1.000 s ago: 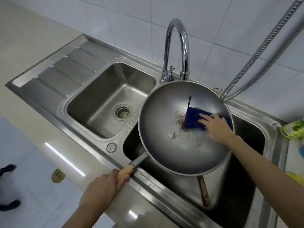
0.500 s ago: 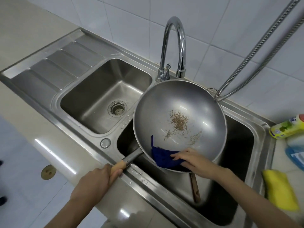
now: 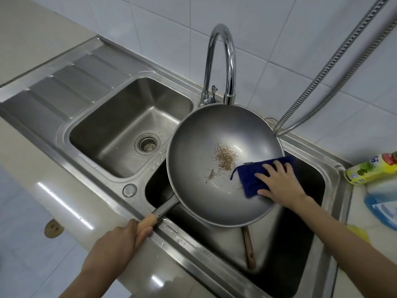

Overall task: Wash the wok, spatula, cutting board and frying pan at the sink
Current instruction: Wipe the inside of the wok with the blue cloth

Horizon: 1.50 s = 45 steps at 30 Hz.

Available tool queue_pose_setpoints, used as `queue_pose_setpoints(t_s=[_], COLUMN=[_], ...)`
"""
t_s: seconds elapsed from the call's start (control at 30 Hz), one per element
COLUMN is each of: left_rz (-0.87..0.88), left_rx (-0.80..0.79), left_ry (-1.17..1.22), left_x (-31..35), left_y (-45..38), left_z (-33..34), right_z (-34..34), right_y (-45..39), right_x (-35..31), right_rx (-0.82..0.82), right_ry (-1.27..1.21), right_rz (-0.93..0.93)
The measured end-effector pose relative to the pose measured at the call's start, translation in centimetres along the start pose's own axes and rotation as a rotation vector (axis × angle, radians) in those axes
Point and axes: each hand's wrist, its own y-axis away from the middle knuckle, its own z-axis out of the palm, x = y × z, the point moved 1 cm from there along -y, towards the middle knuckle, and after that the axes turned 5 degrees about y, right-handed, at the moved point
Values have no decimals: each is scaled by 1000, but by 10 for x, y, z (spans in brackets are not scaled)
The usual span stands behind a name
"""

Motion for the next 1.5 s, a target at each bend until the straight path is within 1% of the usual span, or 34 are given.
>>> queue_pose_setpoints(t_s=[0.1, 0.17, 0.2, 0.3, 0.33, 0.4, 0.47, 0.57, 0.63, 0.67, 0.7, 0.77, 0.83, 0.87, 0.93, 1.0, 1.07, 1.13, 1.2, 1.3, 1.37, 1.43, 1.5], left_rz=[-4, -3, -1, 11, 13, 17, 18, 4, 4, 4, 5, 1, -9, -18, -33, -38, -39, -50, -40, -59, -70, -67, -38], left_rx=[5, 8, 7, 1, -2, -12, -10, -1, -7, -13, -20, -33, -42, -47, -62, -79, -96, -92, -78, -82, -98, -102, -103], left_ry=[-11, -15, -11, -6, -11, -17, -16, -8, -6, -3, 2, 23, 41, 46, 57, 59, 54, 51, 53, 28, 14, 10, 18], left_x=[2, 2, 3, 1, 1, 0, -3, -7, -8, -8, -8, -8, -9, -9, -11, -11, -8, -6, -7, -8, -8, -11, -15], left_y=[0, 0, 0, -2, -3, -4, -5, -7, -8, -9, -10, -10, -10, -11, -13, -15, -16, -16, -16, -15, -16, -17, -18], left_z=[-1, -2, -3, -4, -4, -4, -2, 1, 2, 2, 1, 1, 2, 3, 4, 6, 5, 5, 5, 2, 2, 3, 0], right_z=[0, -2, -4, -13, -15, -16, -9, 4, 12, 13, 10, -2, -16, -25, -40, -52, -64, -81, -97, -112, -111, -98, -78], right_y=[-6, -8, -6, 6, 10, 13, 11, -2, -18, -26, -34, -47, -57, -60, -72, -88, -106, -120, -129, -125, -110, -90, -77], right_x=[-35, -61, -76, -118, -124, -119, -100, -74, -54, -42, -29, -1, 14, 15, 5, -18, -46, -74, -105, -155, -172, -175, -168], right_rx=[-4, 47, 96, 228, 237, 169, 129, 171, 197, 206, 223, 228, 209, 191, 174, 146, 169, 209, 276, 406, 481, 486, 495], right_ry=[-125, -252, -307, -473, -532, -621, -574, -320, -169, -92, -23, 63, 166, 160, 77, -80, -321, -629, -835, -968, -1047, -1052, -902], right_rz=[93, 101, 61, -156, -217, -309, -388, -425, -374, -320, -243, -32, 132, 209, 335, 423, 489, 524, 480, 262, 127, -4, -100])
